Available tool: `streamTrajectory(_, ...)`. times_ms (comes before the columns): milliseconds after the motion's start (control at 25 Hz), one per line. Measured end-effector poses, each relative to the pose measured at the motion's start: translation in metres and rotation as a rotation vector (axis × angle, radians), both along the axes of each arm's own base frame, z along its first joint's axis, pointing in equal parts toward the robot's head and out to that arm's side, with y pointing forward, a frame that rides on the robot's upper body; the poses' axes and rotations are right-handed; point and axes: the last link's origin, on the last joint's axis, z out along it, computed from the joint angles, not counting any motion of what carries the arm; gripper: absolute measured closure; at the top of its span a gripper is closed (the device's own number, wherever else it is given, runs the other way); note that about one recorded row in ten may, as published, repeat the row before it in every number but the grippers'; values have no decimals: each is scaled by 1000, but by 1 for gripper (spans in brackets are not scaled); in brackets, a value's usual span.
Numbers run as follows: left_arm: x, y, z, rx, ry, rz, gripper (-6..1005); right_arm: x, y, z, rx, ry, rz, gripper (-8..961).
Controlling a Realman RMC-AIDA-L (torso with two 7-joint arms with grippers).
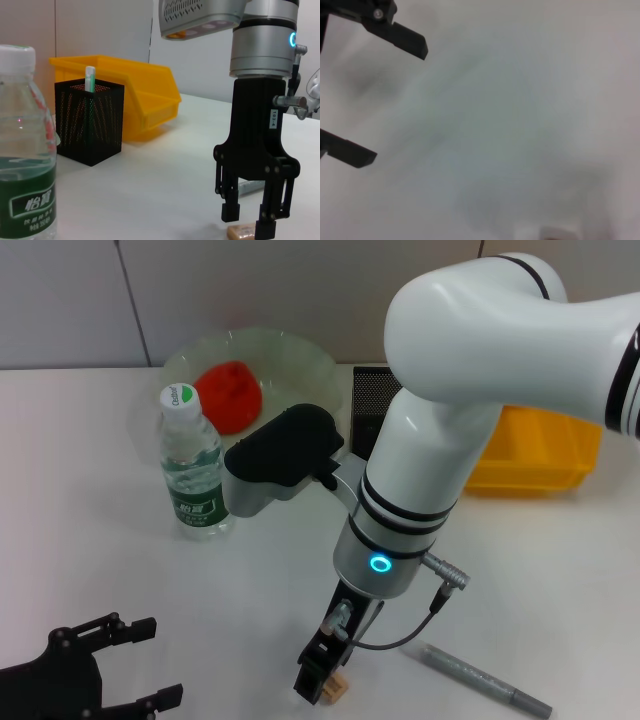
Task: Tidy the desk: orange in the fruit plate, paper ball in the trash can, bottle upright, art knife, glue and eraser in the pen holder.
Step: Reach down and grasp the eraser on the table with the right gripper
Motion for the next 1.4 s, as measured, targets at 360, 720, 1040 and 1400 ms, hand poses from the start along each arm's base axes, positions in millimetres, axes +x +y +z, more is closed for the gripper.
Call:
streamTrajectory(360,-2,-2,0,3,3,4,200,-1,0,-1,2,8,6,431)
streamTrajectory(720,-2,-1,0,6,7,6,200,0,0,-2,3,5,11,437)
streamTrajectory(1040,-3,-2,-1,5,5,9,200,1,-2,-4,0,8,10,635)
streamTrajectory(1400,-3,-2,-2,9,8,6,200,1,-5,-5,-15,0,19,627)
